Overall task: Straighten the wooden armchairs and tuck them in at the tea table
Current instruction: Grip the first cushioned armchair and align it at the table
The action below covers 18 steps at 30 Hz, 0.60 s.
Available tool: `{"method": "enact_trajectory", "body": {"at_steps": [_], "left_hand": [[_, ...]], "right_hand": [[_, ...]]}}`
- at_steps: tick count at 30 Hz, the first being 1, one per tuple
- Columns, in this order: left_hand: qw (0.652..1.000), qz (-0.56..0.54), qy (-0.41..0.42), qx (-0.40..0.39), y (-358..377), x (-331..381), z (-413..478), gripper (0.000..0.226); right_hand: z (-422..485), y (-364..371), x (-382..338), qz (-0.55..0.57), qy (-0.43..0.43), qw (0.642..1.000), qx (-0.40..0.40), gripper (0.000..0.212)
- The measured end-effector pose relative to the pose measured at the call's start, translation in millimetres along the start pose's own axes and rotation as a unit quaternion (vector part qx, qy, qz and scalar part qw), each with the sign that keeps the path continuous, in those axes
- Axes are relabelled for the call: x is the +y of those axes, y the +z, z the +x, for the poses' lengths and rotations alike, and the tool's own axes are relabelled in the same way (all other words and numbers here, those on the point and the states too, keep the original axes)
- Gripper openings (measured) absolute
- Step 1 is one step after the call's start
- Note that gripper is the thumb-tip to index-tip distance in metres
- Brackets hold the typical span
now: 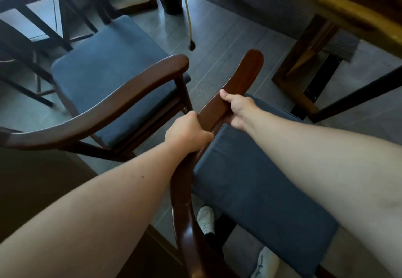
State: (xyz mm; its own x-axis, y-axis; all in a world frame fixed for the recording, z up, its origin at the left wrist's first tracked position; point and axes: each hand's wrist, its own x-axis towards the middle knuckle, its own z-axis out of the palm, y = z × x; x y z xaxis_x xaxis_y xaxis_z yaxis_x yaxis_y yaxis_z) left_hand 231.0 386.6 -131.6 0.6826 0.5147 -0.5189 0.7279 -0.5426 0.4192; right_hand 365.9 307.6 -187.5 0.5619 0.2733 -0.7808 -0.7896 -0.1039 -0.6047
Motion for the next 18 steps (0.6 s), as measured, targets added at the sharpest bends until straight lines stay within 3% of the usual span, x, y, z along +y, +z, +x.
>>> {"method": "enact_trajectory", "body": {"at_steps": [5,12,15,16,18], "left_hand": [[0.999,0.009,0.033,-0.007,-0.9,20.6,32.2,0.043],[0.998,0.049,0.04,0.013,-2.5,21.6,30.0,0.054],[0.971,0.186,0.129,0.075,4.5,22.4,8.6,0.078],[0.958,0.212,0.171,0.087,8.8,24.6,-3.4,0.082],[0.941,0.209,0.251,0.084,15.7,28.9,-24.6,0.082]], "right_hand": [[21.6,-13.2,-23.6,-0.008,-0.002,1.0,0.024,0.057],[7.1,-26.9,-30.1,-0.035,0.01,0.998,-0.058,0.041],[-32.0,-60.2,-39.3,-0.178,-0.038,0.98,-0.082,0.046],[-49.3,-81.5,-42.2,-0.268,-0.077,0.958,-0.07,0.057],[-81.9,-130.5,-45.4,-0.453,-0.141,0.879,-0.041,0.075]]}}
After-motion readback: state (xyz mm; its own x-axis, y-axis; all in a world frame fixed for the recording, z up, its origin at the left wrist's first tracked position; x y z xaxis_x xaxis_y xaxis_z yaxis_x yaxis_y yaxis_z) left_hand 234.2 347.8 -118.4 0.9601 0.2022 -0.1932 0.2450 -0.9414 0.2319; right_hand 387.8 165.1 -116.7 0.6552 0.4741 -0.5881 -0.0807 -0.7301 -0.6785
